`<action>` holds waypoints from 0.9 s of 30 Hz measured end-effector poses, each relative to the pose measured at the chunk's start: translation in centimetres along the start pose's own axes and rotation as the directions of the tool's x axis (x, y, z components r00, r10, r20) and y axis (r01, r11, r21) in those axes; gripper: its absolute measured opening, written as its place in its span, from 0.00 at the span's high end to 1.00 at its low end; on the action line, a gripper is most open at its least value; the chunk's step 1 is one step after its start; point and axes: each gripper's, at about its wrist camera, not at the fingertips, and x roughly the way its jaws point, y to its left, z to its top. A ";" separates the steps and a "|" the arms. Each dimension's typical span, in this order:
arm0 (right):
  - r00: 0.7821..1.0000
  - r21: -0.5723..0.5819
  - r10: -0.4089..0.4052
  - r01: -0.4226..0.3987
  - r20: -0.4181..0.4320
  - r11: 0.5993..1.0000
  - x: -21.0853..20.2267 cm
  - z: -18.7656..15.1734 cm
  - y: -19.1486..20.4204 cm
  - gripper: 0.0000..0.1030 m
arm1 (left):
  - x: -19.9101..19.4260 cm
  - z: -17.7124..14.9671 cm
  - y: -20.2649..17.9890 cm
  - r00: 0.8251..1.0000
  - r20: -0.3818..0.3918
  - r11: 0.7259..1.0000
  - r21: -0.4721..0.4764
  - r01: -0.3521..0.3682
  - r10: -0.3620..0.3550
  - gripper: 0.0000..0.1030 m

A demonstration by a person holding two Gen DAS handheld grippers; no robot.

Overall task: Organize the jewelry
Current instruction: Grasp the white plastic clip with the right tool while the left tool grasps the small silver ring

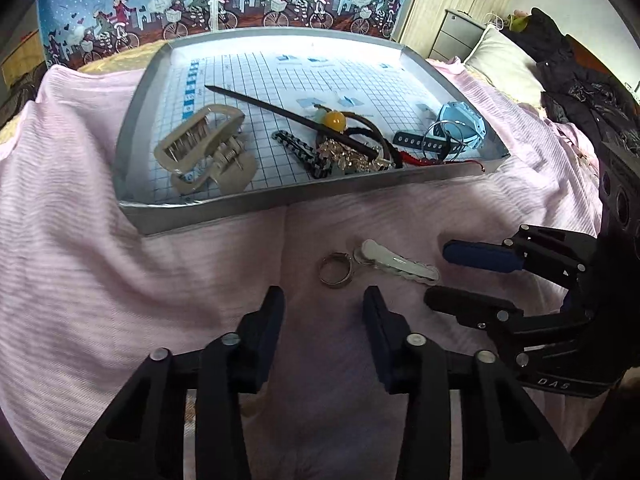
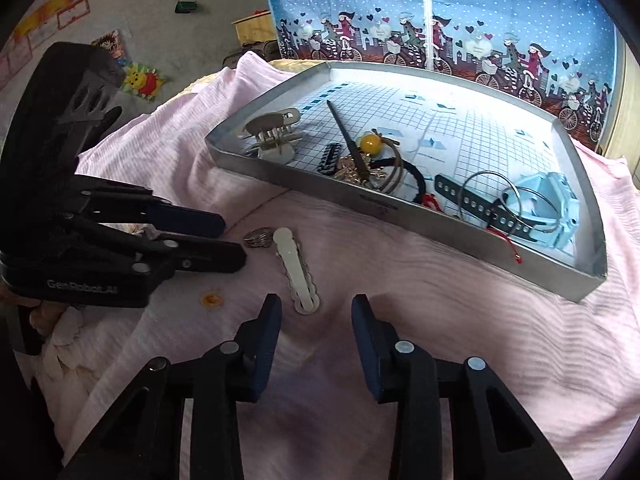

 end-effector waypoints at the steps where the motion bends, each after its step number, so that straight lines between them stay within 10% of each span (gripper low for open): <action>1: 1.000 -0.004 0.000 0.000 -0.001 1.000 0.2 0.1 0.0 0.71 | 0.2 0.1 0.1 1.000 -0.005 1.000 -0.003 0.008 -0.008 0.68; 27: 0.999 0.029 0.003 -0.002 -0.035 1.000 2.6 0.1 0.5 0.78 | 2.1 0.7 0.8 0.998 -0.017 0.996 -0.065 0.061 -0.062 0.83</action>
